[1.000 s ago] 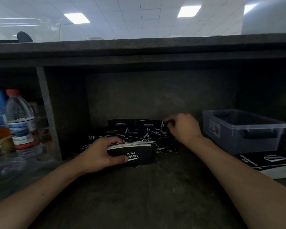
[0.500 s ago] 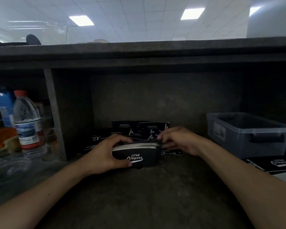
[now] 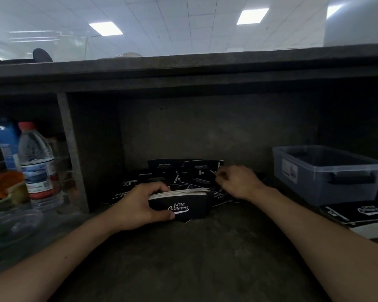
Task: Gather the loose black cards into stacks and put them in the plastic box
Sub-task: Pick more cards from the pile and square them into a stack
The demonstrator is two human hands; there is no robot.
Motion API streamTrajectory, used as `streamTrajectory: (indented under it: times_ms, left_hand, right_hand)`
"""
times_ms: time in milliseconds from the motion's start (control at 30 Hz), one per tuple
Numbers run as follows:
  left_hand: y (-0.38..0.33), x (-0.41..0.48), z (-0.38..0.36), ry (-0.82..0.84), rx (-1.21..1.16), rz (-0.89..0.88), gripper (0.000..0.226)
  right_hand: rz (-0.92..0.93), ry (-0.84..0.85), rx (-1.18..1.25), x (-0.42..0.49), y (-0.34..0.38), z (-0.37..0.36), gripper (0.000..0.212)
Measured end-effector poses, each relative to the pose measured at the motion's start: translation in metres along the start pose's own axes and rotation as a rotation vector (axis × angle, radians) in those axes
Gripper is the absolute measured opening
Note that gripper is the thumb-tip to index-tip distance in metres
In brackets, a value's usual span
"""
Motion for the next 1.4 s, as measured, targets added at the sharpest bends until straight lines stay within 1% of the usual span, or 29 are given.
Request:
streamTrajectory:
  times_ms: [33,100,167,233,300,367,467,533,567,633,733,767,833,933,1000,1033,1100,1133,1200,1267,1333,1400]
  left_hand:
    - [-0.001,0.000,0.000,0.002,0.004,0.005,0.034]
    - [-0.001,0.000,0.000,0.003,0.004,0.014,0.034]
    - [0.000,0.001,0.000,0.000,0.006,0.012,0.034]
    - [0.000,0.000,0.000,0.001,-0.001,0.010,0.033]
    - [0.001,0.000,0.000,0.004,-0.008,0.007,0.033]
    - [0.002,0.001,0.000,0.003,-0.004,0.001,0.034]
    - [0.004,0.002,0.001,-0.001,-0.001,-0.002,0.035]
    - [0.004,0.002,0.000,0.000,-0.003,-0.005,0.035]
    - [0.004,0.002,0.000,-0.001,-0.002,-0.007,0.035]
    - [0.004,0.002,0.000,-0.001,-0.001,-0.008,0.035]
    - [0.004,0.001,0.000,-0.002,-0.007,-0.009,0.035]
    - [0.004,0.001,0.001,-0.001,-0.008,-0.008,0.035]
    - [0.005,0.001,0.001,0.000,-0.012,-0.007,0.035]
    - [0.005,0.002,0.000,-0.003,-0.009,-0.005,0.035]
    - [0.005,0.002,0.001,-0.006,-0.002,-0.009,0.036]
    - [0.005,0.002,0.001,-0.009,0.004,-0.012,0.036]
    - [0.004,0.002,0.001,-0.013,0.015,-0.016,0.037]
    - [0.004,0.002,0.001,-0.015,0.018,-0.018,0.038]
    - [0.004,0.002,0.001,-0.022,0.019,-0.020,0.043]
    - [0.005,0.002,0.000,-0.035,-0.003,-0.020,0.055]
    - [0.005,0.002,-0.001,-0.050,-0.054,-0.018,0.072]
    - [0.006,0.002,-0.001,-0.044,-0.069,-0.025,0.081]
  right_hand:
    - [0.036,0.009,-0.002,-0.002,-0.002,-0.002,0.034]
    - [0.134,0.086,0.039,-0.005,-0.001,-0.006,0.044]
    - [0.156,0.133,0.055,-0.004,0.002,-0.008,0.040]
    - [0.141,0.110,0.036,-0.002,0.005,-0.005,0.035]
    - [0.140,0.089,-0.016,-0.002,0.008,-0.002,0.036]
    - [0.135,0.022,-0.060,-0.003,0.007,0.001,0.038]
    - [0.088,-0.197,-0.019,-0.003,0.003,0.010,0.051]
    - [0.044,-0.361,0.107,-0.004,0.003,0.017,0.059]
    - [0.018,-0.409,0.192,-0.005,0.003,0.020,0.061]
    - [-0.025,-0.421,0.411,-0.005,0.005,0.025,0.060]
    - [-0.077,-0.410,0.820,-0.005,0.008,0.031,0.052]
    - [-0.095,-0.405,0.930,-0.005,0.009,0.033,0.054]
    - [-0.118,-0.365,1.075,-0.006,0.010,0.033,0.065]
    - [-0.138,-0.284,1.151,-0.008,0.011,0.033,0.085]
    - [-0.142,-0.248,1.219,-0.007,0.011,0.032,0.090]
    - [-0.144,-0.225,1.255,-0.006,0.011,0.031,0.089]
    - [-0.174,-0.161,1.301,-0.004,0.011,0.031,0.080]
    - [-0.199,-0.123,1.314,-0.004,0.012,0.030,0.071]
    - [-0.238,-0.046,1.372,-0.003,0.014,0.025,0.047]
    - [-0.288,0.045,1.438,-0.002,0.015,0.018,0.026]
    - [-0.354,0.170,1.429,-0.002,0.016,0.014,0.019]
    - [-0.374,0.280,1.276,-0.005,0.016,0.013,0.018]
Point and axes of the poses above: each hand's wrist, its own x-axis towards the middle knuckle, its own z-axis out of the back of the hand, y = z × x, the point moved 1 cm from there along x, towards the middle knuckle, and after that the axes turned 4 degrees about -x, right-handed, at the moved point
